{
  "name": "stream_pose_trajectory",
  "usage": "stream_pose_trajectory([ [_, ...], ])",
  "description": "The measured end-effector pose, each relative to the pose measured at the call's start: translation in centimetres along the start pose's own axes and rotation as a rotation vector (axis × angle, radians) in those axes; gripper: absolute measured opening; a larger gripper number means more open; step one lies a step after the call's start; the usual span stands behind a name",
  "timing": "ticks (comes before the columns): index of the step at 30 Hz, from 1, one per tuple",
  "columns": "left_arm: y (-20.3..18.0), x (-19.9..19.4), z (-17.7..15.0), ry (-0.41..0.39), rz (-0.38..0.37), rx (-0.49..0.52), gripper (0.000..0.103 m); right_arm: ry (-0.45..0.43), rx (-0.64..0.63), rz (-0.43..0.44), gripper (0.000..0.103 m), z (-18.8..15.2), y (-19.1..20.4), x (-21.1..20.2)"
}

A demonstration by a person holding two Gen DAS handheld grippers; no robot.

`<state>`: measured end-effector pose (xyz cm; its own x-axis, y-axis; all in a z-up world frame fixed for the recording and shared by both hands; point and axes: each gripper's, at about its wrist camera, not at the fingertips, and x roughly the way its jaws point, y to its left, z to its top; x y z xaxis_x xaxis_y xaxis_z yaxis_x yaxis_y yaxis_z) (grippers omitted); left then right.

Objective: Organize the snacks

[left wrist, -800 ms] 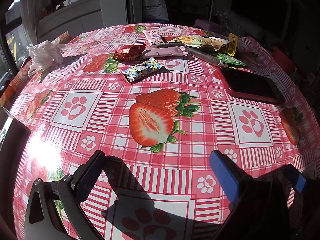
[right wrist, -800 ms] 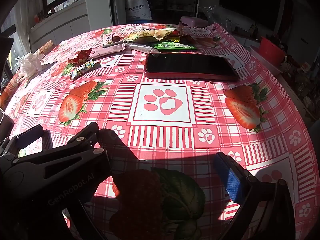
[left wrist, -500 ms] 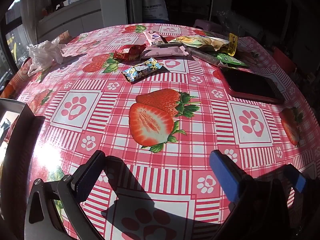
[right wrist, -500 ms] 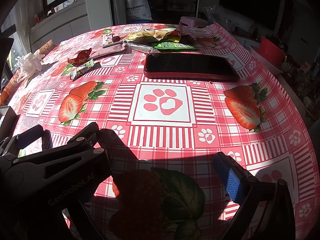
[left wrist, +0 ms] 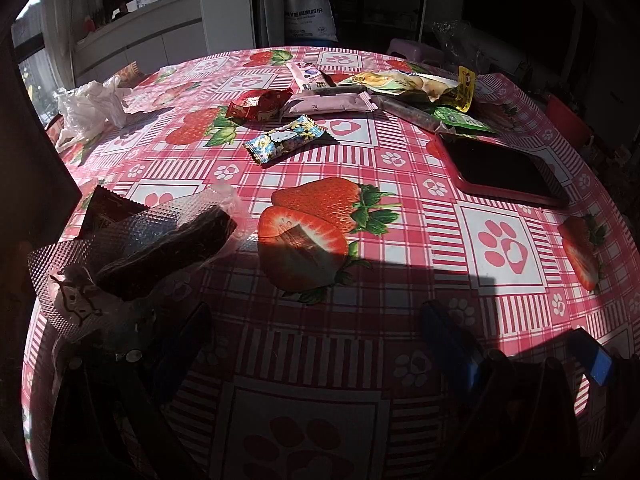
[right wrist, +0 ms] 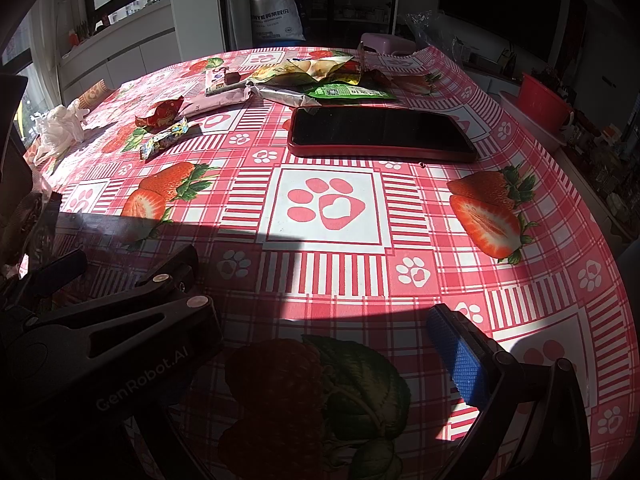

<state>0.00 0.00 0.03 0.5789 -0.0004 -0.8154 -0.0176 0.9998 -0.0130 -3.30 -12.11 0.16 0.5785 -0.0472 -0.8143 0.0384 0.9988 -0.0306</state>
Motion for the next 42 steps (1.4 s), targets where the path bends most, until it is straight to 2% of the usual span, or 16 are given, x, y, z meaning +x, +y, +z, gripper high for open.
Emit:
stream_pose_trajectory([
  [33,0.1,0.1,-0.1,-0.001,0.000,0.000,0.103,0.001,0.001,0.001,0.103,0.0,0.0,0.1],
  [42,-0.9,0.3,0.4,0.004,0.029,-0.032,0.103,0.001,0.002,0.001,0.103,-0.1,-0.1,0.0],
])
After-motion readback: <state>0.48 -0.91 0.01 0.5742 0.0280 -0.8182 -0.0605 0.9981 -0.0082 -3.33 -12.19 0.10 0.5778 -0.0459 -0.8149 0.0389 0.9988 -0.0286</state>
